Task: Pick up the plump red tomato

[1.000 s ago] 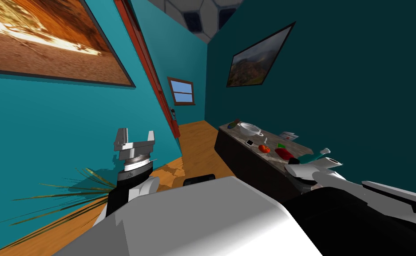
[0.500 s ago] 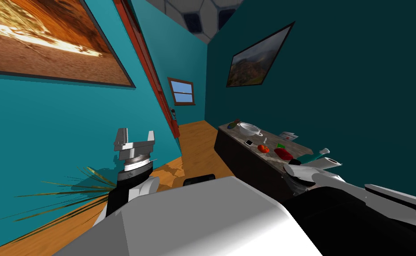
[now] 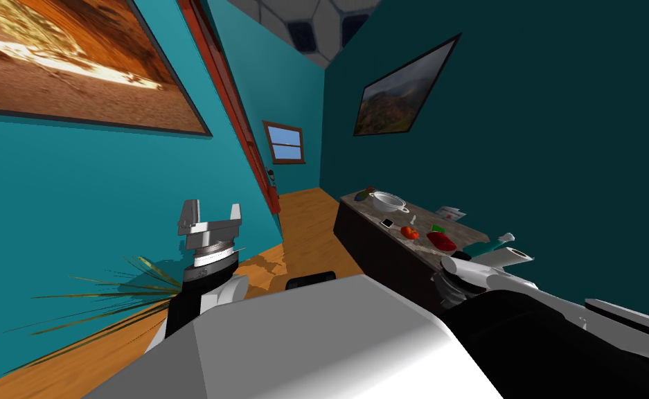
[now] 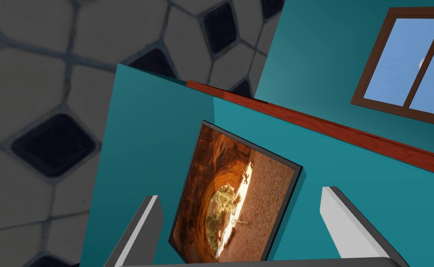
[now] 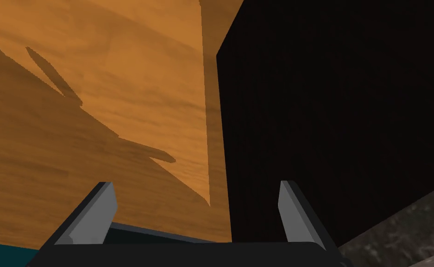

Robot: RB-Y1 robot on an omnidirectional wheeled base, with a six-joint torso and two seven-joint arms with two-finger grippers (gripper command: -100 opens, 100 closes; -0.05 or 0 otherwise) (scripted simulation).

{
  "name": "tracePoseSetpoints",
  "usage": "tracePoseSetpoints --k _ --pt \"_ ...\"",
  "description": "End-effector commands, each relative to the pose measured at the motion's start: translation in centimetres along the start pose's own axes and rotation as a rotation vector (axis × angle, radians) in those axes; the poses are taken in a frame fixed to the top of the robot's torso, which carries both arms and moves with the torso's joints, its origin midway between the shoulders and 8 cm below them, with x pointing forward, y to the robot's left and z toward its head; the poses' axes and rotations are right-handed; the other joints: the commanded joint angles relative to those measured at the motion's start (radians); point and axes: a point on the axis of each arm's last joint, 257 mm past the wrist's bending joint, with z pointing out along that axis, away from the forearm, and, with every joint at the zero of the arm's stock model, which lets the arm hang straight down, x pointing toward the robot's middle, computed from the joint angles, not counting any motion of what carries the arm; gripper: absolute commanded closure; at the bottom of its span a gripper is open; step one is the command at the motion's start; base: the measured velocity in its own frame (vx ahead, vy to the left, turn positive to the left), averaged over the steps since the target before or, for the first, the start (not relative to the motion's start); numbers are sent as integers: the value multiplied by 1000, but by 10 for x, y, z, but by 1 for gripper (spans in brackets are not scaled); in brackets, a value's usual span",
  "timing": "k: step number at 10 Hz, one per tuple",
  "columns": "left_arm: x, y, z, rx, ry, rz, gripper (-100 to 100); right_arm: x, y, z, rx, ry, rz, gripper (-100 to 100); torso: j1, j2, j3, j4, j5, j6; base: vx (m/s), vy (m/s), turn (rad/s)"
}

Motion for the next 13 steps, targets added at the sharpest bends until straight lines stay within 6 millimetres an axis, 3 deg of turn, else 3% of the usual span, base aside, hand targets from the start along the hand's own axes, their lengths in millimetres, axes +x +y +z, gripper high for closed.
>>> tracePoseSetpoints --k 1,2,3,5,6,8,9,12,13 --pt "0 0 0 0 0 0 0 10 -2 -2 8 40 42 -100 0 0 0 0 0 0 -5 -26 -1" --pt "0 0 0 0 0 0 0 13 -2 -2 9 53 53 -100 1 0 0 0 0 0 -4 -5 -6" --pt "0 0 0 0 0 0 0 31 -19 0 53 113 131 -100 3 0 0 0 1 0 -11 -41 41" --pt "0 0 0 0 0 0 0 44 -18 -2 57 163 175 -100 0 0 0 0 0 0 -11 -44 11" --pt "0 0 0 0 0 0 0 60 -33 -3 102 218 251 -100 1 0 0 0 0 0 -11 -65 34" --pt "0 0 0 0 0 0 0 72 -31 -6 107 267 289 -100 -1 0 0 0 0 0 -3 -49 11" --pt "0 0 0 0 0 0 0 87 -45 -9 154 317 359 -100 1 -1 0 0 0 0 7 -57 24" --pt "0 0 0 0 0 0 0 101 -41 -15 159 375 402 -100 1 0 0 0 0 0 -2 -33 9" --pt "0 0 0 0 0 0 0 116 -51 -21 205 434 476 -100 3 -1 0 0 1 0 4 -50 27"
